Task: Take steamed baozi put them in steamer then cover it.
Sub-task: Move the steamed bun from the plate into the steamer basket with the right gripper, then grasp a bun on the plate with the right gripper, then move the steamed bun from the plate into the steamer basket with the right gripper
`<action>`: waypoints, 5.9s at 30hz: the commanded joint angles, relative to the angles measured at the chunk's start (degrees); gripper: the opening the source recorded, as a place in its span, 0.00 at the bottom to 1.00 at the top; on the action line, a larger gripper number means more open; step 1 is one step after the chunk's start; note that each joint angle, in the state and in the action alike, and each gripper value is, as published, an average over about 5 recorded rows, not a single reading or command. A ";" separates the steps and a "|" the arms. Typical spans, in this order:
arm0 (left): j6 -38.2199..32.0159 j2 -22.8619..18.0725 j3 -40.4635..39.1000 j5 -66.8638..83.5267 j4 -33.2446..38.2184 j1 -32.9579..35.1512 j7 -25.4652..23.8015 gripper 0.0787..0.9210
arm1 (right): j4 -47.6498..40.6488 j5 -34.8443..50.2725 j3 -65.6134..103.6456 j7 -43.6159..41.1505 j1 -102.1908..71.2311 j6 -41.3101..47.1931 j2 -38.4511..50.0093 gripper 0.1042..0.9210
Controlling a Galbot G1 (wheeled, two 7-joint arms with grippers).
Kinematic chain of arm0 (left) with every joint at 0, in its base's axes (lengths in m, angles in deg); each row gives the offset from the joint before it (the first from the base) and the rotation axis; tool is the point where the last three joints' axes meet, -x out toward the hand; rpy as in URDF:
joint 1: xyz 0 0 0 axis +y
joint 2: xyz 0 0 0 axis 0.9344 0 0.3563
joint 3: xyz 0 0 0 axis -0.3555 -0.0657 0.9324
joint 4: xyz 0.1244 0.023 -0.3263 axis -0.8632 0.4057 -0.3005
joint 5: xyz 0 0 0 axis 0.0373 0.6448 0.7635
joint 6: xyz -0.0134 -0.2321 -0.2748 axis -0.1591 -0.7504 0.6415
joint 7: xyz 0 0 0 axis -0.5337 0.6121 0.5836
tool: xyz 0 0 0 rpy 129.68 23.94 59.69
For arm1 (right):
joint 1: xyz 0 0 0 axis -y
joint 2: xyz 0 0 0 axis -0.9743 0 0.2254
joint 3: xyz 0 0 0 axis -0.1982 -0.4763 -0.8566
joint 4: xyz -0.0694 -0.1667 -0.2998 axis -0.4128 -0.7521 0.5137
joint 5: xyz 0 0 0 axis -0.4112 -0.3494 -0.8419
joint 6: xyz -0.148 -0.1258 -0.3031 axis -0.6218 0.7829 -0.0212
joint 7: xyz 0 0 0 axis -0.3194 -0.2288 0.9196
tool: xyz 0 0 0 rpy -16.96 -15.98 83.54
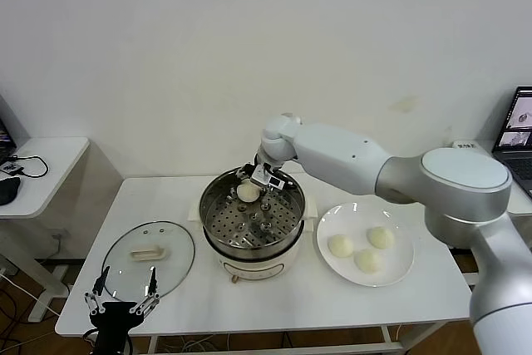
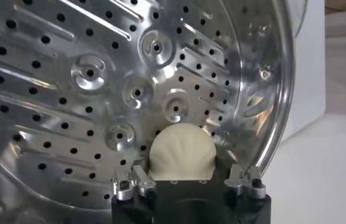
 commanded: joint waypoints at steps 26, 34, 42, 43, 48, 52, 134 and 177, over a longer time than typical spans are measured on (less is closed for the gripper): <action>8.28 2.55 4.72 4.81 1.70 -2.60 0.80 0.88 | 38.88 27.61 1.61 -12.07 12.02 44.30 42.99 0.88; 9.10 3.29 4.53 4.77 1.09 -3.76 0.07 0.88 | 42.02 24.12 2.01 -11.15 4.59 44.15 51.58 0.88; 9.88 3.52 4.91 4.72 1.15 -4.73 -0.07 0.88 | 38.01 19.16 10.65 -10.36 -10.26 43.42 50.07 0.88; 9.92 3.52 5.06 4.72 1.19 -4.74 -0.09 0.88 | 37.04 18.32 11.71 -10.30 -11.97 43.23 49.37 0.88; 9.91 3.36 5.65 4.58 1.29 -4.35 -0.24 0.88 | 32.98 14.85 15.44 -10.15 -18.78 42.31 45.39 0.88; 9.87 3.21 5.83 4.38 1.20 -4.14 -0.38 0.88 | 29.62 13.09 16.47 -10.02 -21.60 41.42 41.51 0.88; 9.82 5.62 5.64 4.48 0.82 -6.33 -1.24 0.88 | 32.45 43.44 1.42 -4.41 14.61 55.36 19.06 0.67; 10.15 5.43 7.79 4.48 1.40 -7.96 -1.77 0.88 | 15.50 41.47 1.57 0.64 -0.26 61.57 0.02 0.78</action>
